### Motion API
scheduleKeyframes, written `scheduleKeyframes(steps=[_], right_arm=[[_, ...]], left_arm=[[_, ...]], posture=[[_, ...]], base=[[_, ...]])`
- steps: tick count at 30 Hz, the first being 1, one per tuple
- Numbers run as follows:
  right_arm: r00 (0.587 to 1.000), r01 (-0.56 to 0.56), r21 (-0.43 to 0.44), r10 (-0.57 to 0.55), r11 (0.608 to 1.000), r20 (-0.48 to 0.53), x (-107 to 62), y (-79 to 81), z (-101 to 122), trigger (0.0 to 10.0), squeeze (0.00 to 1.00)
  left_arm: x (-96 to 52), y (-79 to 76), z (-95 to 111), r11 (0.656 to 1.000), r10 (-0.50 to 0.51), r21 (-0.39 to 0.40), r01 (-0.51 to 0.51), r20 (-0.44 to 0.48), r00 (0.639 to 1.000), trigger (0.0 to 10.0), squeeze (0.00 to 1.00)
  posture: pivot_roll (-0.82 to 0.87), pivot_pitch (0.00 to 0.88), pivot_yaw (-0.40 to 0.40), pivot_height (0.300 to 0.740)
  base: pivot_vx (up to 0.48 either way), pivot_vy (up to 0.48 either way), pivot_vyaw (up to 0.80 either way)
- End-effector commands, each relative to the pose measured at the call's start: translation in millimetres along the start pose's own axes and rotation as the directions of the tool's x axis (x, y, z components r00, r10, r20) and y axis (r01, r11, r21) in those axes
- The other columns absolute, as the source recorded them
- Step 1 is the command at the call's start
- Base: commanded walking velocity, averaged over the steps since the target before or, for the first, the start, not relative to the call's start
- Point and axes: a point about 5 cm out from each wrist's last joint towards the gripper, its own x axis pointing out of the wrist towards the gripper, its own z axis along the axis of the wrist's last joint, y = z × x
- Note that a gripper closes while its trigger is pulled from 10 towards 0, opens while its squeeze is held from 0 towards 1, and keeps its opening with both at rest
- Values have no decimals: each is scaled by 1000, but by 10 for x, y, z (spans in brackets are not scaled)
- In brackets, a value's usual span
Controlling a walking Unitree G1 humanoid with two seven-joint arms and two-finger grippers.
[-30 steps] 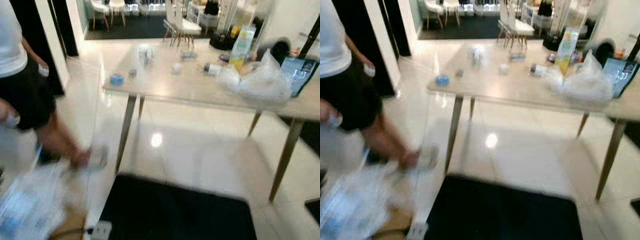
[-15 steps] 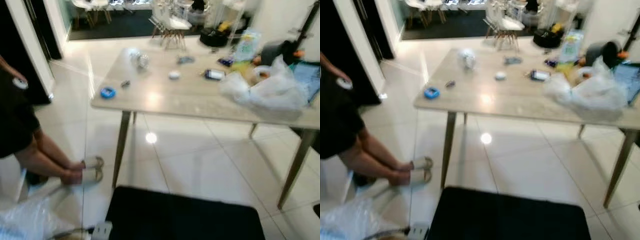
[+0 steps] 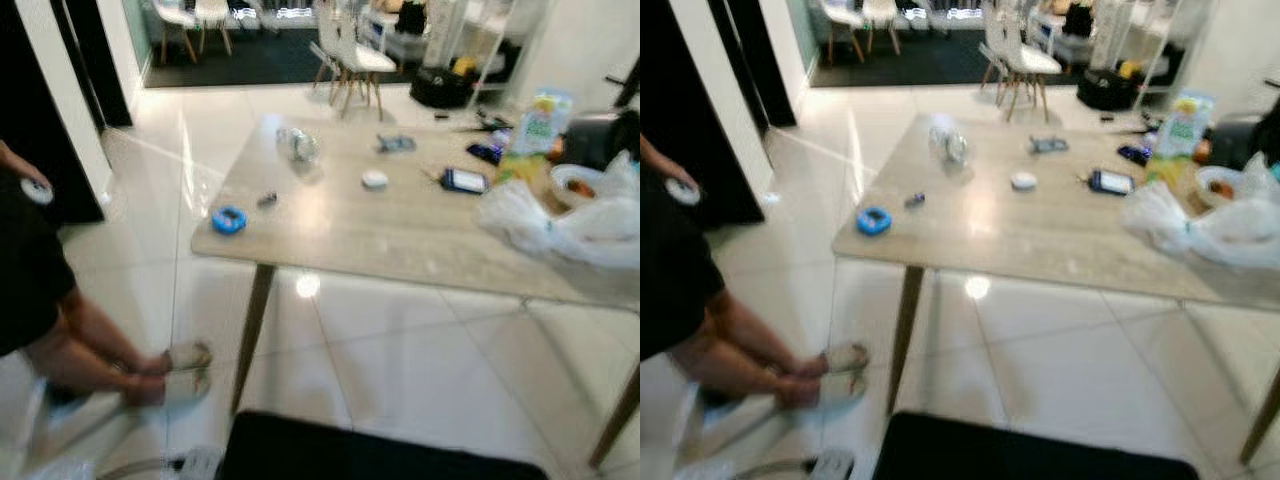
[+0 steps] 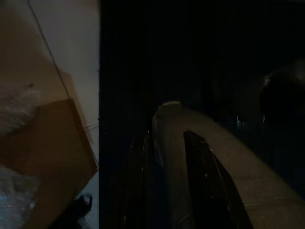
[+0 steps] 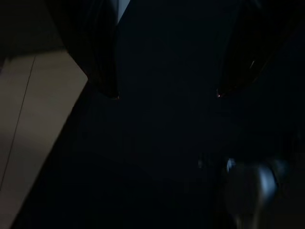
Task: Restocking fridge
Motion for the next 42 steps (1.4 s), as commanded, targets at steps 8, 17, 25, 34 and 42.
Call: scheduleKeyframes(steps=[8, 17, 25, 34, 42], right_arm=[[1000, -5, 15, 5, 1000, 16, 1, 9, 20, 10000, 0], [1000, -8, 11, 7, 1000, 17, 1, 14, 22, 10000, 0], [1000, -7, 6, 7, 1000, 19, 2, 12, 32, 10000, 0], [1000, -8, -2, 8, 1000, 7, 3, 13, 32, 10000, 0], [1000, -7, 7, 7, 1000, 13, 3, 22, 31, 10000, 0]], left_arm=[[-18, -15, -124, 1000, 2, -1, -2, -45, 999, 10000, 0], [-28, 28, -133, 999, 34, 0, -34, -49, 998, 10000, 0], [-26, 32, -119, 999, 30, -9, -31, -44, 999, 10000, 0], [-23, 23, -120, 999, 31, -17, -32, -46, 998, 10000, 0], [-25, 18, -135, 999, 30, -17, -31, -49, 998, 10000, 0]], posture=[[48, 0, -24, 740], [52, 0, -23, 740], [53, 0, -22, 740], [54, 0, -22, 740], [54, 0, -21, 740]], base=[[336, 0, 0], [128, 0, 0], [0, 0, 0], [0, 0, -460], [0, 0, -197]])
